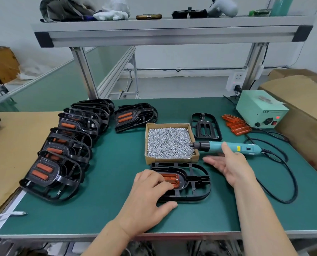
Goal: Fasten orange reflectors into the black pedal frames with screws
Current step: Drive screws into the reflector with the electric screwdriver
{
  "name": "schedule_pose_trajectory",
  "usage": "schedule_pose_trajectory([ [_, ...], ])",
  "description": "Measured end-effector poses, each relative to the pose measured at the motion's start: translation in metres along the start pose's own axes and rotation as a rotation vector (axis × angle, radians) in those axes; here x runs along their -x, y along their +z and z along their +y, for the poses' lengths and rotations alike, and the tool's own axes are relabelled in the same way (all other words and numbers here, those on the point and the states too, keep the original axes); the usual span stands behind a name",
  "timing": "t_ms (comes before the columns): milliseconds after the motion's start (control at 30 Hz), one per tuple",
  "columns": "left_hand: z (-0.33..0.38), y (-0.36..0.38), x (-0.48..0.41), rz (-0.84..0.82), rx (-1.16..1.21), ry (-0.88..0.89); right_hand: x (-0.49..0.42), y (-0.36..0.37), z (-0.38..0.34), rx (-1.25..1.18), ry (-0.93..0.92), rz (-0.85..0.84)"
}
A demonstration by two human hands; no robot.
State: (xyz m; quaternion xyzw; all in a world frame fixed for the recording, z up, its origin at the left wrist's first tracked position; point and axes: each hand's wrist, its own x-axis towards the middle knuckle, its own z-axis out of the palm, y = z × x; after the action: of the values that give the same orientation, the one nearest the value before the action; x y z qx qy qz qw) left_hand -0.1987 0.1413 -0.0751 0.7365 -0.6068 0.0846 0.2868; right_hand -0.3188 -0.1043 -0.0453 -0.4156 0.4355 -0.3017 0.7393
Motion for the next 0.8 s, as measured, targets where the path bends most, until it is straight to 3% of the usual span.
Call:
schedule_pose_trajectory([
  [167,-0.001,0.003,0.001,-0.002,-0.003,0.010,0.000,-0.001,0.007,0.241,0.016,-0.019],
  [433,-0.005,0.006,0.003,0.090,-0.023,0.115,0.002,0.005,0.033,0.622,-0.329,0.091],
  [667,-0.009,0.005,0.000,0.329,0.029,0.066,0.001,0.004,0.038,0.523,-0.450,-0.004],
  [800,-0.012,-0.007,-0.017,0.362,0.041,0.049,0.004,0.004,0.037,0.472,-0.476,-0.076],
])
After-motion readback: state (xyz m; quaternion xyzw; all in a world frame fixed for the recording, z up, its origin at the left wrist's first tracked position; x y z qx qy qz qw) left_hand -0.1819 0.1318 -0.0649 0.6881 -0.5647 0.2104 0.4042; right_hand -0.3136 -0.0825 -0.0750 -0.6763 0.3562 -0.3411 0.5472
